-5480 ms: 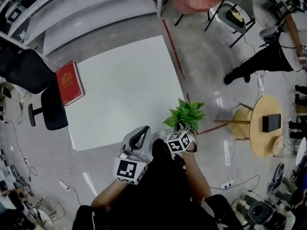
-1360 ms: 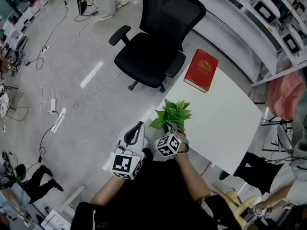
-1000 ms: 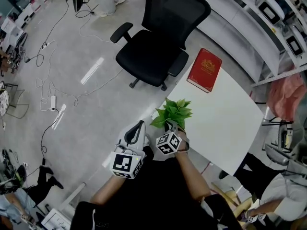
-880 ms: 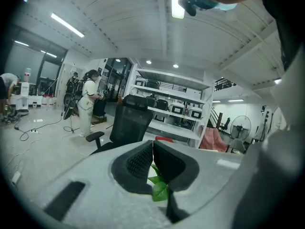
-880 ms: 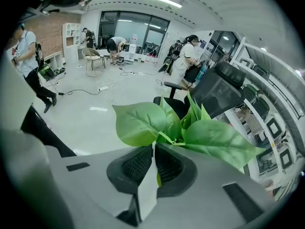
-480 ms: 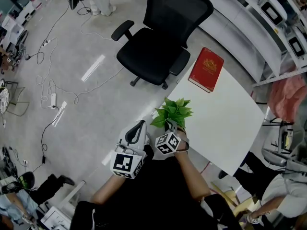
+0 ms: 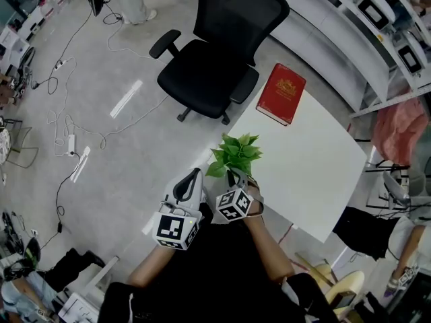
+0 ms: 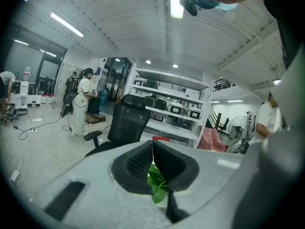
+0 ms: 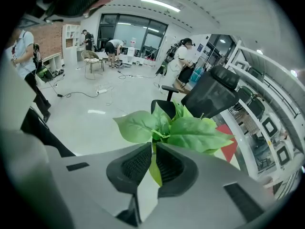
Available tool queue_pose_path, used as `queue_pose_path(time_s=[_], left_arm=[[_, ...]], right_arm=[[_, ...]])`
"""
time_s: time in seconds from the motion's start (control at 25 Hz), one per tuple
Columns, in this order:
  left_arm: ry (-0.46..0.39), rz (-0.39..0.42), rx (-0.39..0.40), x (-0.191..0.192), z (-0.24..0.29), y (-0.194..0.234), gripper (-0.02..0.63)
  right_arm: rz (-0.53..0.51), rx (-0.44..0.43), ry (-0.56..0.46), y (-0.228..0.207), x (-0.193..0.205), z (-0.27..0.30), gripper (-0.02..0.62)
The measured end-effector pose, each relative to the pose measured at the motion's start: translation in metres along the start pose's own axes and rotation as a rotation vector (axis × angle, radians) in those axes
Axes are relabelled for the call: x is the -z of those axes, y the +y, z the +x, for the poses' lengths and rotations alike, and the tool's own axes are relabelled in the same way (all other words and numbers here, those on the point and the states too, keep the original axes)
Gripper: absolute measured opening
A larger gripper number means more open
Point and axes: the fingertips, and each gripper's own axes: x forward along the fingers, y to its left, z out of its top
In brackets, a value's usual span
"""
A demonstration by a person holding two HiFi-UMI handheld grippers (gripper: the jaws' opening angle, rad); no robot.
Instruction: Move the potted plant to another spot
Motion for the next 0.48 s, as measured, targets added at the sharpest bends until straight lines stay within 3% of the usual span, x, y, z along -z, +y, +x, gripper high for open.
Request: queue_pose_path(time_s=[0.2, 0.48], left_arm=[[-0.013, 0.002, 0.028, -0.003, 0.003, -0.023, 0.018], [-0.033, 0.013, 0.062, -0.006, 0.009, -0.07, 0.018]], right_arm=[[0.148, -0.01, -0.064, -0.016, 0.003, -0.037, 0.015], [0.345, 0.041, -0.187, -0.061, 0.021, -0.101, 0.015]])
